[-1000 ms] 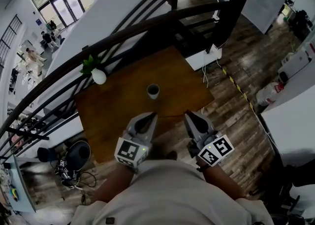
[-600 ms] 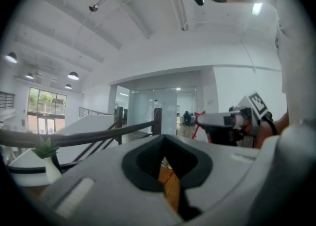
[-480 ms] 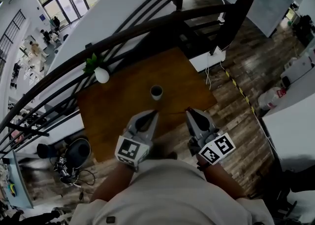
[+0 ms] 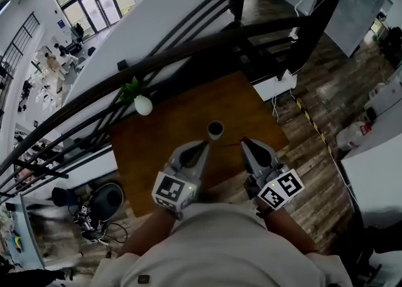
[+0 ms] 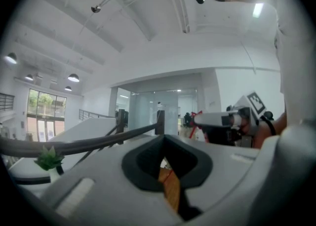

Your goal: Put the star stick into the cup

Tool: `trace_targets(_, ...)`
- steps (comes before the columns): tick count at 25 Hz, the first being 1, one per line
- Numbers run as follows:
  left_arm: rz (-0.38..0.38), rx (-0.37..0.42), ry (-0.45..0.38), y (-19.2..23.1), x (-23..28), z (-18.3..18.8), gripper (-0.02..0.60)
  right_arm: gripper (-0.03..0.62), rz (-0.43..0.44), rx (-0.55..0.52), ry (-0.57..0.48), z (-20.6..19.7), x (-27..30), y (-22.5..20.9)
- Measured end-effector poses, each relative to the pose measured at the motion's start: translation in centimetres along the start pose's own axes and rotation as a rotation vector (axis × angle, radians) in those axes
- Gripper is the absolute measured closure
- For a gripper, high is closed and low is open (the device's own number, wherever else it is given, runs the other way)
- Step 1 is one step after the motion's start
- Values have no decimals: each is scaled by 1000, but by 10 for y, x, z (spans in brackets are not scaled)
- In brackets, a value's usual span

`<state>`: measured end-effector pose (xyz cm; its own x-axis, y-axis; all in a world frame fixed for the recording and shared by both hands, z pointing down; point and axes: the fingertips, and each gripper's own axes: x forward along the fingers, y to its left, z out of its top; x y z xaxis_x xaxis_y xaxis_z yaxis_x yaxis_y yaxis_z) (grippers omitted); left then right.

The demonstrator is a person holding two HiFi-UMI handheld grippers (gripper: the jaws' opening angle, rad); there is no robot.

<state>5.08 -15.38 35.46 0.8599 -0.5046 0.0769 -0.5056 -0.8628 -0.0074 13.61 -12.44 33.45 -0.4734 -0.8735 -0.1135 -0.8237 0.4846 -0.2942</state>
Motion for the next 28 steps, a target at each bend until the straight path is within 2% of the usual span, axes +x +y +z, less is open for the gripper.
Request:
trace_targets(4, -1, 32, -10, 25, -5, 7, 580, 569, 4, -12, -25, 4, 26, 5)
trace_targets(10, 25, -11, 11, 48, -11, -6, 580, 569, 16, 1, -8, -9, 49, 8)
trace_targets(12, 30, -2, 21, 52, -7, -10, 580, 569, 21, 3, 0, -12, 52, 3)
trace_targets(24, 103, -37, 49, 82, 34, -21, 580, 569, 68, 38, 46, -9, 89, -57)
trace_targets(28, 127, -50, 70, 90, 54, -24, 580, 569, 92, -6, 71, -7, 101, -80)
